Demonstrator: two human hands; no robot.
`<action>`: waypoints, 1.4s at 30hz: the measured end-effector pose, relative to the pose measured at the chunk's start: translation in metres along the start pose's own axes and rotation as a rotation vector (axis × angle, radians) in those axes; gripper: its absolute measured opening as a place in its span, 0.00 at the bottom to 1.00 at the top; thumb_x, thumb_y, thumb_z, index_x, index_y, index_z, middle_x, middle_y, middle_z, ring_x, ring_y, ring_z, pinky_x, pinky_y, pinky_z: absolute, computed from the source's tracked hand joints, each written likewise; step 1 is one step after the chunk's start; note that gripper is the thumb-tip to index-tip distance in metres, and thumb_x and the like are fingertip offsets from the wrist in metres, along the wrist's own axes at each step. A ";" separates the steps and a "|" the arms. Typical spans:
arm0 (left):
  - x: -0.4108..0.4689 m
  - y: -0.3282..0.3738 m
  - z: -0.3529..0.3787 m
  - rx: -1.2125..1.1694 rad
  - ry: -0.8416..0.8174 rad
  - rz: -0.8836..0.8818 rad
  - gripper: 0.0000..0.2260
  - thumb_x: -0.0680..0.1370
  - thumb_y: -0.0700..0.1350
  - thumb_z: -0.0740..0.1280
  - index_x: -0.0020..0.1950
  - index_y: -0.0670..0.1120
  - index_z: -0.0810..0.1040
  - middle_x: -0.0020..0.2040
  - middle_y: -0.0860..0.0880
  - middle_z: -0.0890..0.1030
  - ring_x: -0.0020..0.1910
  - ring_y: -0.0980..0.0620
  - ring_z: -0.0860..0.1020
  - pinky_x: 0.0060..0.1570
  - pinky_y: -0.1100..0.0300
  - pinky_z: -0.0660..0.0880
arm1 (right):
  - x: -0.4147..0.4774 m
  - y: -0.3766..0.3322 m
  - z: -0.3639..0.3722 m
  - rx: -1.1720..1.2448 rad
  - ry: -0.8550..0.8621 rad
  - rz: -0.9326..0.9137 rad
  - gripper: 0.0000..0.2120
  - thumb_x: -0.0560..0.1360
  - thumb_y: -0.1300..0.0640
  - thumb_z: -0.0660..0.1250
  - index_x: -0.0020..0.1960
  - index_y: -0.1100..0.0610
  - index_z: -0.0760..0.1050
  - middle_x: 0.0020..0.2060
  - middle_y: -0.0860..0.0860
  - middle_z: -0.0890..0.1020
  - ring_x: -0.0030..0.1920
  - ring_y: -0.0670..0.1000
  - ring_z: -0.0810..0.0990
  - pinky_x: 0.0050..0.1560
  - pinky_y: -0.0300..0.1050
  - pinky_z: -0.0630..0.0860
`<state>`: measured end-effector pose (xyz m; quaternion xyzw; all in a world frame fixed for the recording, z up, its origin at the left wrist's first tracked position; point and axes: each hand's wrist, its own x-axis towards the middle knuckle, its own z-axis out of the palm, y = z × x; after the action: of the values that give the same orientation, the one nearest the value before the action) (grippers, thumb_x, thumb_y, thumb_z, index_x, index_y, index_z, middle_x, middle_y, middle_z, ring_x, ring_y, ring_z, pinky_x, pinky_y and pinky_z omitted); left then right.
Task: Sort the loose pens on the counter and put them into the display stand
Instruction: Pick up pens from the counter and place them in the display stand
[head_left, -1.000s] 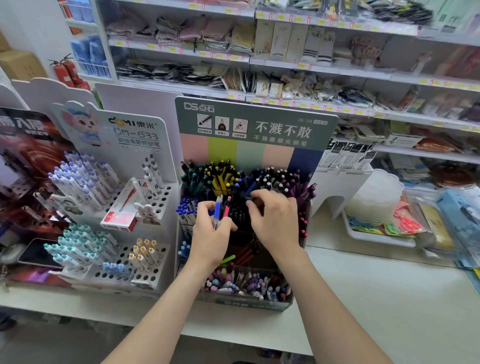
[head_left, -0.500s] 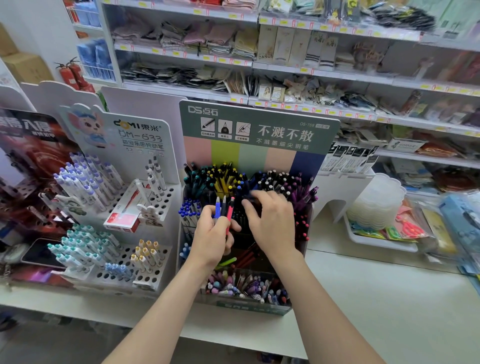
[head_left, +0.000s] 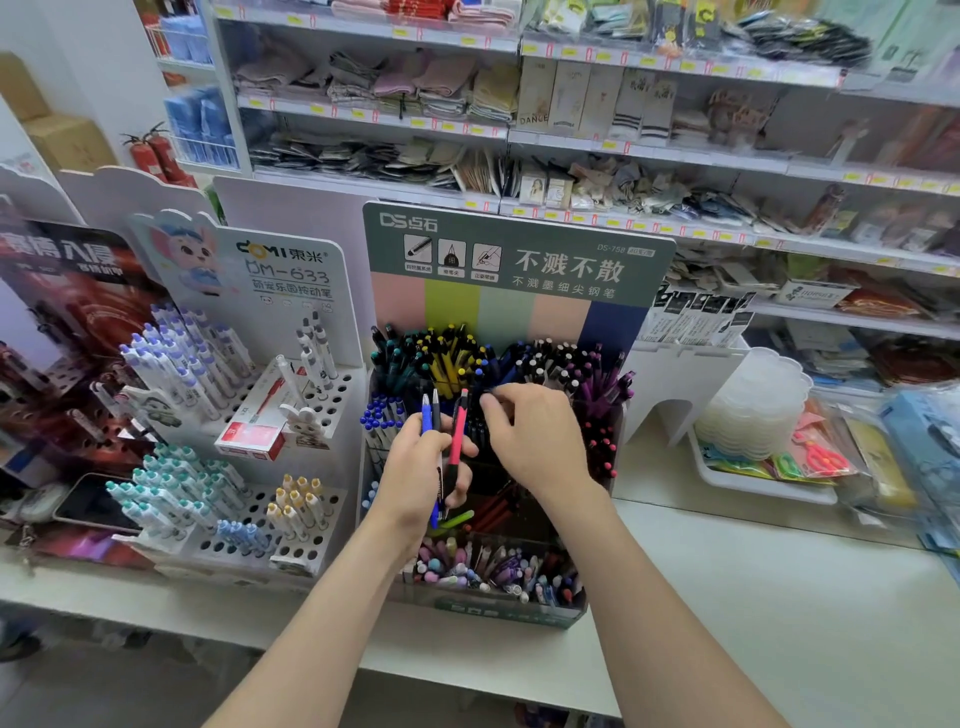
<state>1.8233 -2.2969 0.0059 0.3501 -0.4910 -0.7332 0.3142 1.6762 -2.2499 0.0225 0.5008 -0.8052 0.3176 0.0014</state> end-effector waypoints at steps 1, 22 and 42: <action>-0.001 0.001 0.000 0.021 -0.021 -0.005 0.07 0.85 0.37 0.55 0.59 0.42 0.71 0.46 0.41 0.80 0.29 0.48 0.71 0.26 0.58 0.64 | -0.006 -0.005 -0.003 0.129 0.019 0.015 0.14 0.84 0.49 0.64 0.45 0.52 0.84 0.34 0.44 0.82 0.37 0.46 0.79 0.43 0.46 0.76; -0.013 -0.032 0.060 0.271 -0.168 -0.139 0.11 0.89 0.47 0.57 0.64 0.55 0.78 0.39 0.50 0.72 0.27 0.55 0.60 0.26 0.61 0.57 | -0.078 0.094 -0.027 0.115 0.338 0.145 0.08 0.81 0.60 0.72 0.59 0.54 0.79 0.49 0.47 0.83 0.50 0.48 0.78 0.54 0.46 0.77; -0.020 -0.014 0.051 0.183 -0.174 -0.070 0.08 0.87 0.44 0.64 0.65 0.46 0.78 0.48 0.43 0.84 0.33 0.51 0.74 0.29 0.59 0.67 | -0.081 0.050 -0.028 0.134 0.299 -0.219 0.16 0.81 0.66 0.69 0.66 0.56 0.82 0.48 0.48 0.77 0.44 0.46 0.76 0.47 0.41 0.78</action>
<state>1.7908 -2.2508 0.0111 0.3293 -0.5689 -0.7234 0.2114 1.6670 -2.1552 -0.0066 0.5317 -0.7137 0.4393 0.1220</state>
